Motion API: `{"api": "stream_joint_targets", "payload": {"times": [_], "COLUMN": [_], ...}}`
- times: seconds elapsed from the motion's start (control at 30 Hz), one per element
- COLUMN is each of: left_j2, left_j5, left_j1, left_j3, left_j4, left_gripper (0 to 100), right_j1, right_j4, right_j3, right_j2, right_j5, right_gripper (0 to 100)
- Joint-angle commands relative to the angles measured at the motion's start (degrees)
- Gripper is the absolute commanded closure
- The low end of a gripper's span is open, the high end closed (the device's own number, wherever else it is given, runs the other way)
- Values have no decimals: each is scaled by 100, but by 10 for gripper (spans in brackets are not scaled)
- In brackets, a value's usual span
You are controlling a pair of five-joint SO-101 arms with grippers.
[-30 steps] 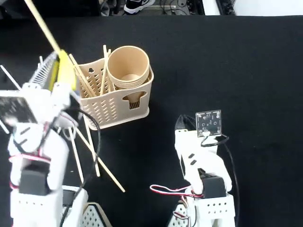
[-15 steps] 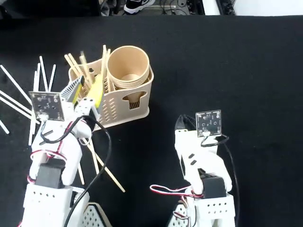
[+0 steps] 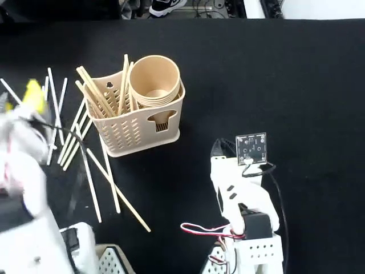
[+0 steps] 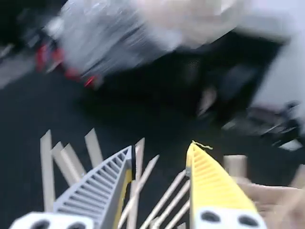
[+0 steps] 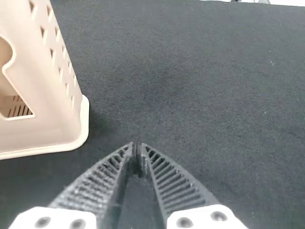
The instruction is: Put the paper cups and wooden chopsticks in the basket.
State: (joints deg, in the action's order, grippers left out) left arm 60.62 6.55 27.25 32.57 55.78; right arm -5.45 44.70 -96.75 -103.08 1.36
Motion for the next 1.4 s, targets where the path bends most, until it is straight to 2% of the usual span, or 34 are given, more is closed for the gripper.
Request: {"api": "stream_joint_targets", "payload": {"times": [0.0,0.27,0.6,0.77,1.0,1.1,1.17,1.37], "left_j2": [-1846,-4782,-8211,-9503,-10470,-10479,-10479,-10479], "left_j5": [35,-9,35,44,44,18,18,-9], "left_j1": [1059,1833,1824,1842,1851,1833,1824,1701], "left_j3": [-840,-2158,-4470,-5367,-5991,-5956,-6097,-7222], "left_j4": [141,97,141,149,158,176,440,1916], "left_gripper": [810,810,811,813,817,894,976,971], "right_j1": [62,62,62,62,62,62,62,62], "right_j4": [9,9,9,9,9,9,9,9], "right_j3": [22,22,22,22,22,22,22,22], "right_j2": [-418,-409,-409,-409,-409,-409,-409,-409], "right_j5": [62,62,62,62,62,62,62,62], "right_gripper": [979,979,979,979,979,979,979,979]}}
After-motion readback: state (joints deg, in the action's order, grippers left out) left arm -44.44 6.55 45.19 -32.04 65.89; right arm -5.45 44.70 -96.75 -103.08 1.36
